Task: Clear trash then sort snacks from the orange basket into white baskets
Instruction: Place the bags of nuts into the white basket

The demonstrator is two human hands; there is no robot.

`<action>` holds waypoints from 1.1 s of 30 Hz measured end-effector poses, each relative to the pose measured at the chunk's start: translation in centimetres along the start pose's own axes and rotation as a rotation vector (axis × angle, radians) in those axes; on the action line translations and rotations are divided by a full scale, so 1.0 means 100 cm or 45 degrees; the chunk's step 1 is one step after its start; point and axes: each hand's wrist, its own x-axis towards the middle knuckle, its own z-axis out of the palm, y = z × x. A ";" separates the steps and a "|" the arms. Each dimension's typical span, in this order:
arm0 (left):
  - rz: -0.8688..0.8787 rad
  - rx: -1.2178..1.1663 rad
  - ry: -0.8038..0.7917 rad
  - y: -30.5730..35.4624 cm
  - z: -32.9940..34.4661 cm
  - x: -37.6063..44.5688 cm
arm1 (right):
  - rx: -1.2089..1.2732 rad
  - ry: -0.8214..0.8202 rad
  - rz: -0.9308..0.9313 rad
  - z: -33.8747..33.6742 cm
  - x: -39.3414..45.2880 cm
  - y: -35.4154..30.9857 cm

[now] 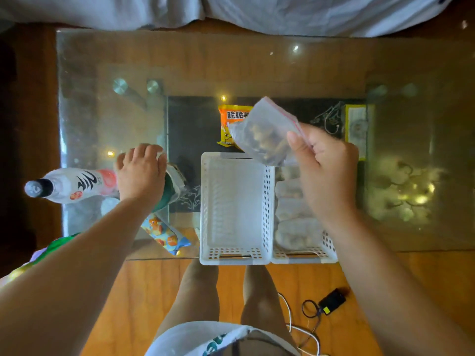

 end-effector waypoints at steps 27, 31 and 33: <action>1.334 0.859 -0.703 0.278 0.051 -0.085 | 0.007 0.285 0.601 -0.110 -0.114 0.150; 1.431 1.021 -0.646 0.269 0.054 -0.082 | 0.057 0.191 0.580 -0.094 -0.112 0.152; 1.454 1.016 -0.599 0.266 0.056 -0.080 | 0.067 0.160 0.578 -0.086 -0.110 0.154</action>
